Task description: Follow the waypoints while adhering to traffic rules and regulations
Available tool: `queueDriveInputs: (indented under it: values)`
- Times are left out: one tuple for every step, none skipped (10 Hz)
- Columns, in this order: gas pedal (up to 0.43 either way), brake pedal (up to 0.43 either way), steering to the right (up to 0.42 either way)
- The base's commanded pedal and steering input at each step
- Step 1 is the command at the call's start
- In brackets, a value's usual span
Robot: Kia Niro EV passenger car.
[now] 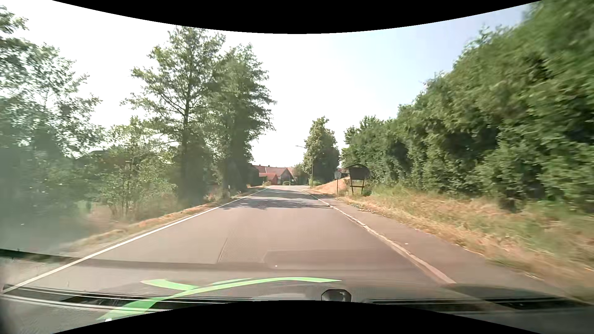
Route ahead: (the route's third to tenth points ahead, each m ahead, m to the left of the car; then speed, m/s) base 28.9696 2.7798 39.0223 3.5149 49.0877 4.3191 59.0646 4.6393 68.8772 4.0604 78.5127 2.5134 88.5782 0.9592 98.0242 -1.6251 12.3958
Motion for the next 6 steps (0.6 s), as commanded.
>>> queueDriveInputs:
  values:
    - [0.000,0.000,-0.034]
    - [0.000,0.000,-0.034]
    - [0.000,0.000,-0.033]
    - [0.000,0.000,-0.032]
    - [0.000,0.000,-0.030]
    - [0.000,0.000,-0.028]
